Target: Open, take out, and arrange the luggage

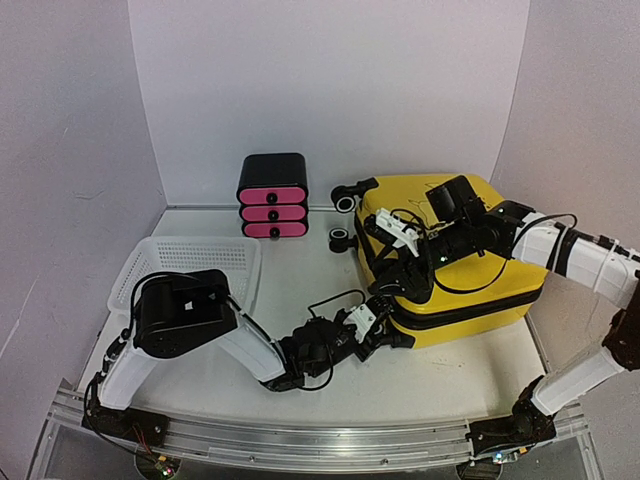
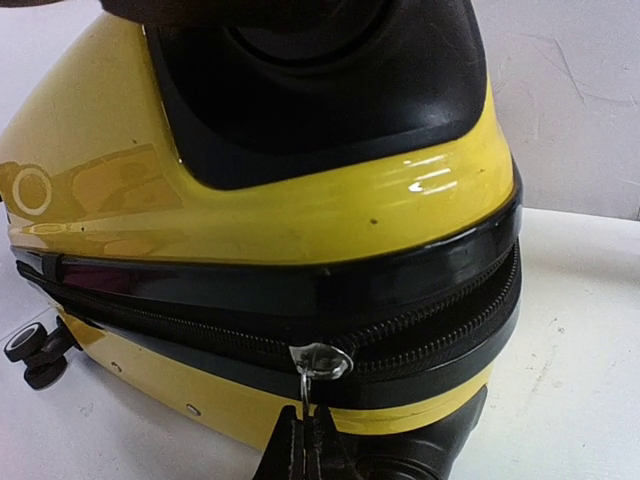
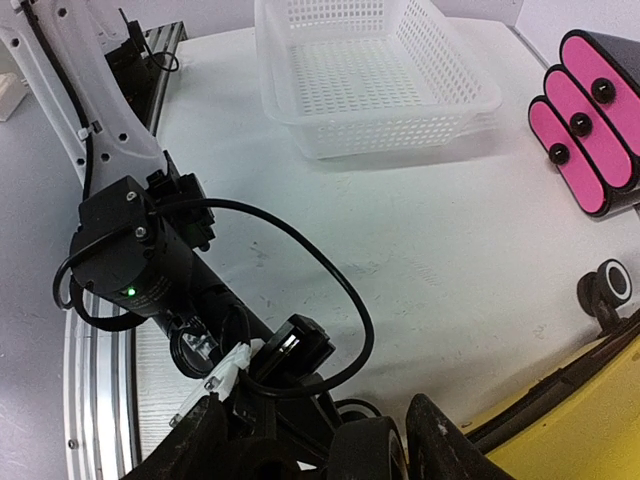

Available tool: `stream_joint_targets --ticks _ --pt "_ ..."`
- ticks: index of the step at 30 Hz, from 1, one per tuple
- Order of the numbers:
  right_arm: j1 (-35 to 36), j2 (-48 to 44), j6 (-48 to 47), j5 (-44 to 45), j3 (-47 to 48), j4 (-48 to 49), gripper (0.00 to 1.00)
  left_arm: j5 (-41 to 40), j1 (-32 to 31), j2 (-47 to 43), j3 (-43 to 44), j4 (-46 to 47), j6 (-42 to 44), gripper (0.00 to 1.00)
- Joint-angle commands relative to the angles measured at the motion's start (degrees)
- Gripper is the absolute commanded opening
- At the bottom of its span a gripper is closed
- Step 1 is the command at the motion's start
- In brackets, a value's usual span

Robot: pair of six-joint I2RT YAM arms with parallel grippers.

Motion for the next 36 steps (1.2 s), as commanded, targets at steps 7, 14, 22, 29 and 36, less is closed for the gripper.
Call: stream_joint_targets --ticks 7,14,22,29,36 --pt "0.7 -6.8 2.6 -3.6 -2.2 -4.3 0.0 2.1 9.3 -5.4 -1.6 -0.1 -11.1 0.0" --pt "0.7 -6.6 3.3 3.3 -0.7 -4.9 0.0 10.8 9.3 -4.5 -2.7 4.4 -11.2 0.0" --pt "0.3 -5.3 2.0 7.0 2.3 -9.0 0.0 8.2 8.6 -4.6 -3.4 4.4 -12.6 0.0" --pt "0.0 -3.4 1.1 -2.6 2.8 -11.2 0.0 5.4 11.0 -5.3 1.1 -4.0 -14.5 0.0" --pt "0.0 -4.5 1.0 -5.5 3.0 -12.9 0.0 4.8 16.5 -3.0 9.7 -12.6 -24.1 0.0"
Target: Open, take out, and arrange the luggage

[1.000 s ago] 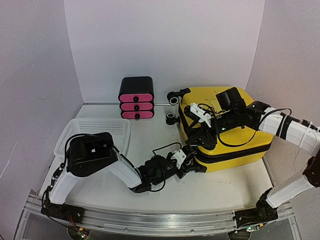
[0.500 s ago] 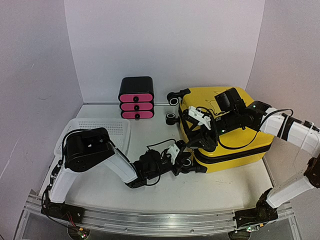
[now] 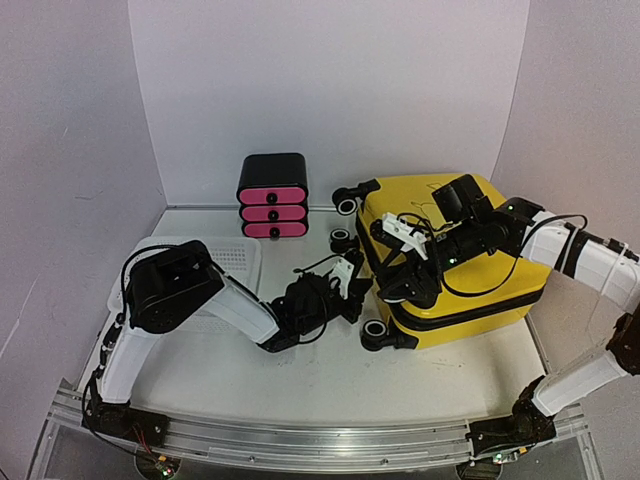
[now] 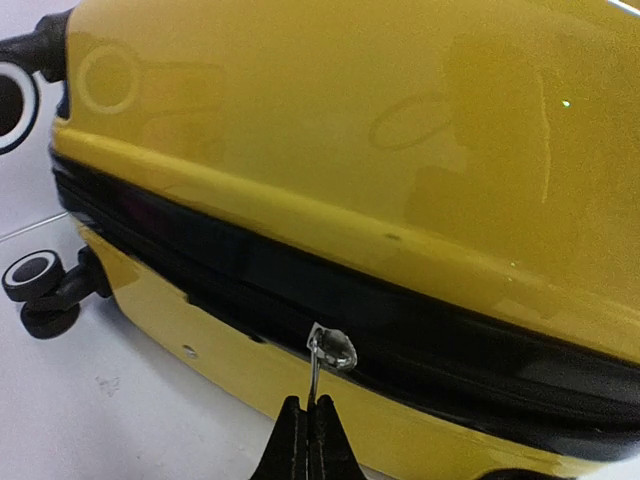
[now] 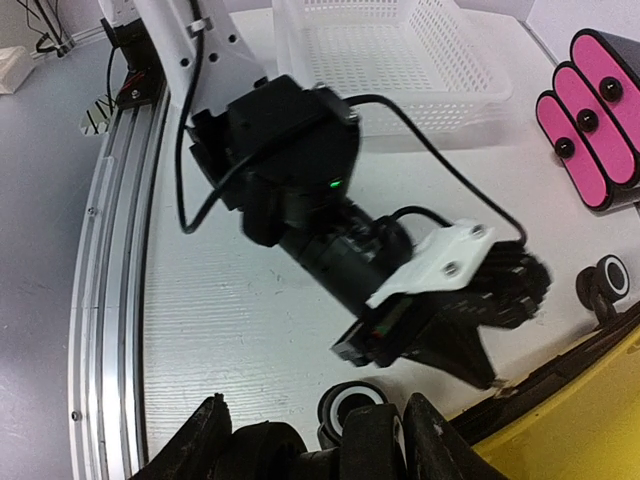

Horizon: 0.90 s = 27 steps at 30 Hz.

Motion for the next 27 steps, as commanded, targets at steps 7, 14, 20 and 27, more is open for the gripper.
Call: stream_joint_targets --ticks 7,14,20,27 --pt "0.3 -2.9 4.5 -9.6 0.5 -8.6 0.0 -4.3 12.3 3.7 15.1 -4.4 -15.4 0.0" --pt "0.2 -4.6 5.2 -10.2 -1.4 -8.9 0.0 -1.1 17.1 10.5 27.3 -5.8 -20.9 0.0" --pt "0.2 -5.6 5.3 -11.6 -2.3 -9.6 0.0 -2.3 18.5 14.3 33.3 -6.0 -21.2 0.0" --pt "0.2 -6.6 4.4 -15.1 -2.8 -12.4 0.0 6.7 21.9 21.6 44.6 -5.8 -23.4 0.0"
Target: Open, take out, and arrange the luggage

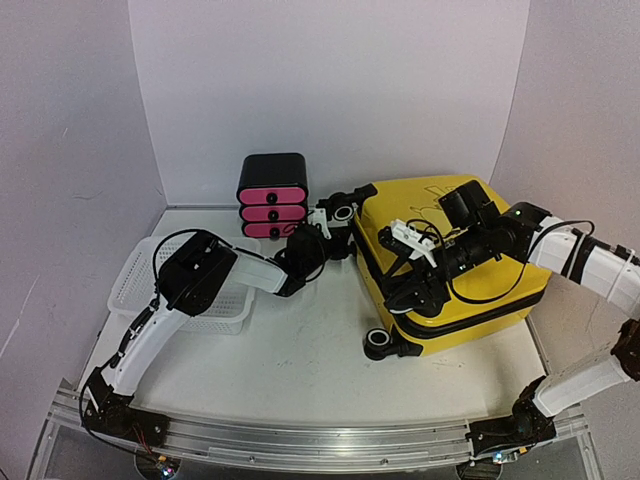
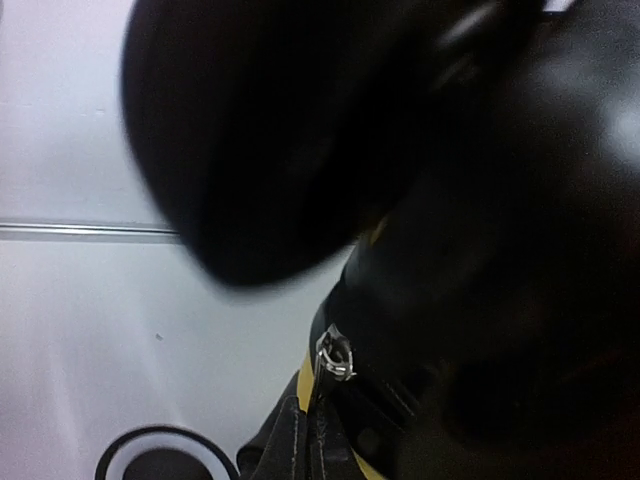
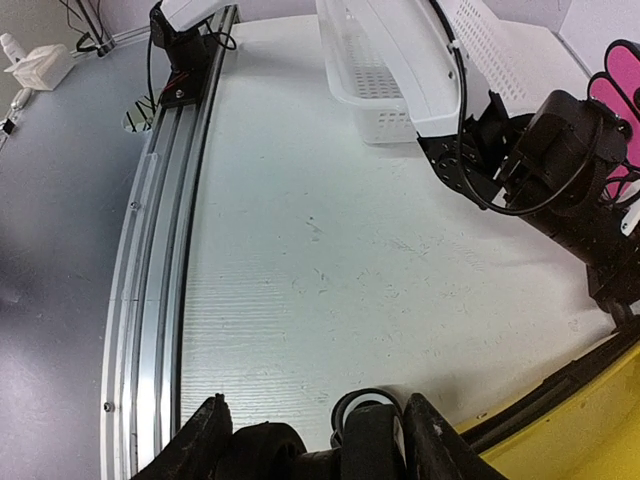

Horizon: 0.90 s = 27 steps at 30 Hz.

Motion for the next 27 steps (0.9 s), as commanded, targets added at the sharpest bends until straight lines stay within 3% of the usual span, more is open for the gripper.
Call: stream_joint_targets --ticks 1,4,7,15,22,27 --pt "0.8 -4.2 5.3 -9.8 -0.3 -10.4 0.0 3.8 5.4 2.7 9.9 6.2 -2.0 0.0" --pt "0.8 -4.9 4.0 -10.8 -0.5 -12.0 0.0 8.5 5.5 4.2 12.5 6.1 2.8 0.0" --pt "0.8 -4.6 3.3 -11.3 -0.6 -13.2 0.0 7.4 5.6 6.0 14.9 6.1 7.3 0.0" --pt "0.8 -5.2 3.6 -10.9 -0.9 -13.8 0.0 5.2 5.1 4.9 12.6 6.1 7.4 0.0" --pt "0.8 -7.6 3.2 -5.1 -4.0 -16.4 0.0 -0.5 3.8 -7.9 -5.1 6.8 13.9 0.0" --pt "0.8 -6.8 -4.3 -2.8 -3.1 -25.2 0.0 -6.4 3.9 -18.6 -19.4 8.0 19.1 0.0"
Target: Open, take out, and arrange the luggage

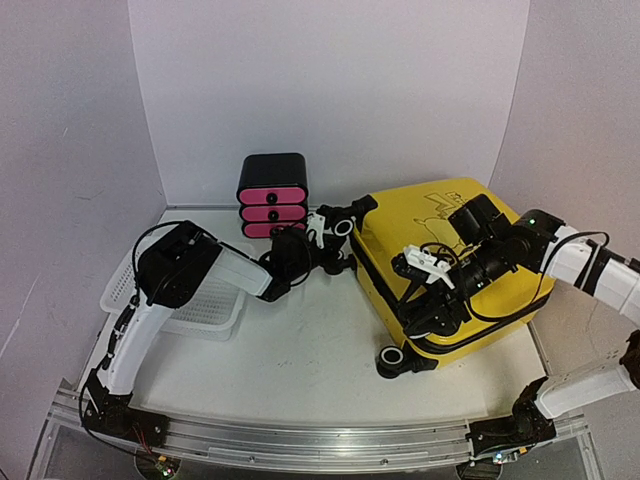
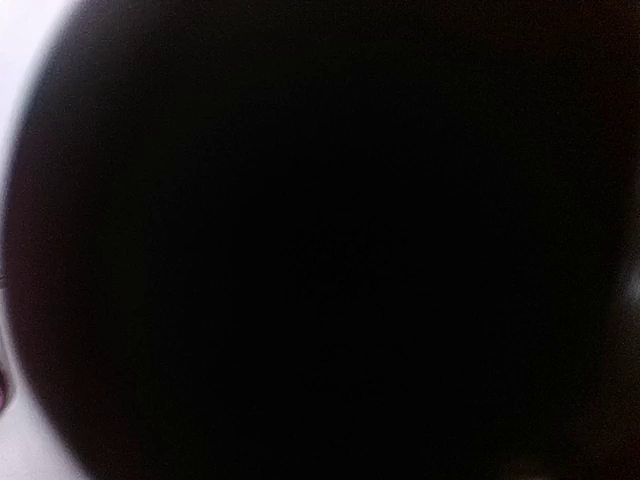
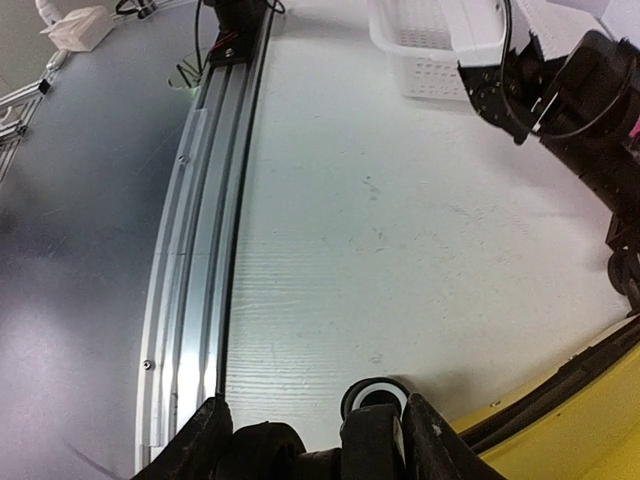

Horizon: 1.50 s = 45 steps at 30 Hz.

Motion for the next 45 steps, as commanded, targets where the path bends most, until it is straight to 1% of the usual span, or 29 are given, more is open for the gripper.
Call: stream_joint_targets --ticks 1,3,5,8,11,12,16,19,21,24,26,27,29,33,36,39,43,45 --pt "0.5 -2.3 -1.1 -1.6 0.1 -18.4 0.0 -14.2 3.3 -12.9 -9.6 4.8 5.3 0.0" --pt "0.5 -4.2 -4.3 -1.5 -0.3 -21.4 0.0 -13.3 3.7 -15.3 -13.7 4.9 5.7 0.0" --pt "0.6 -7.4 -5.9 -1.6 -1.5 -21.8 0.0 -10.0 4.4 -15.8 -14.6 4.9 4.7 0.0" --pt "0.6 -10.5 -6.3 -1.4 -3.5 -21.8 0.0 0.2 5.6 -13.1 -11.3 4.8 2.8 0.0" --pt "0.5 -10.8 -6.6 -2.3 -4.5 -21.6 0.0 7.7 6.5 -8.0 -5.8 4.5 1.6 0.0" --pt "0.5 -10.4 -6.8 -2.6 -4.5 -21.7 0.0 9.1 6.7 -6.7 -3.3 4.4 1.5 0.0" --pt "0.6 -8.0 -8.1 -2.9 -3.4 -22.0 0.0 11.7 6.9 -0.3 4.4 4.2 0.9 0.0" --pt "0.5 -6.5 -8.4 -3.4 -2.1 -22.1 0.0 9.5 6.8 2.7 8.5 4.1 -0.6 0.0" --pt "0.6 -6.1 -8.4 -3.9 -1.5 -22.0 0.0 8.2 6.9 2.8 8.4 4.0 -1.2 0.04" --pt "0.5 -6.0 -5.3 -2.9 -1.1 -19.3 0.0 4.4 6.9 -2.6 1.8 3.6 -1.3 0.17" --pt "0.5 -6.3 -1.2 -1.1 -1.6 -15.4 0.0 3.3 6.9 -7.8 -2.9 3.2 -1.3 0.27" --pt "0.5 -6.3 1.6 -0.2 -1.7 -13.1 0.0 3.5 6.9 -10.3 -5.1 2.6 -1.5 0.31" --pt "0.5 -6.4 6.0 0.7 -1.7 -9.0 0.0 5.7 6.8 -15.3 -8.8 1.7 -2.0 0.37" --pt "0.5 -7.8 15.4 5.1 -1.7 1.9 0.0 11.3 6.8 -25.6 -15.7 -1.2 -4.5 0.56" --pt "0.5 -7.4 19.7 5.9 -0.2 8.0 0.0 15.1 6.8 -32.9 -20.0 -5.7 -10.0 0.63" --pt "0.5 -4.5 23.7 7.7 3.1 11.0 0.0 20.7 6.3 -37.1 -23.2 -7.7 -15.1 0.71" --pt "0.5 0.6 26.7 9.5 5.7 15.5 0.0 23.4 5.0 -43.0 -29.5 -8.2 -16.4 0.72" --pt "0.5 3.3 28.3 11.0 6.3 18.3 0.0 22.7 4.4 -46.9 -33.4 -8.6 -16.0 0.72"
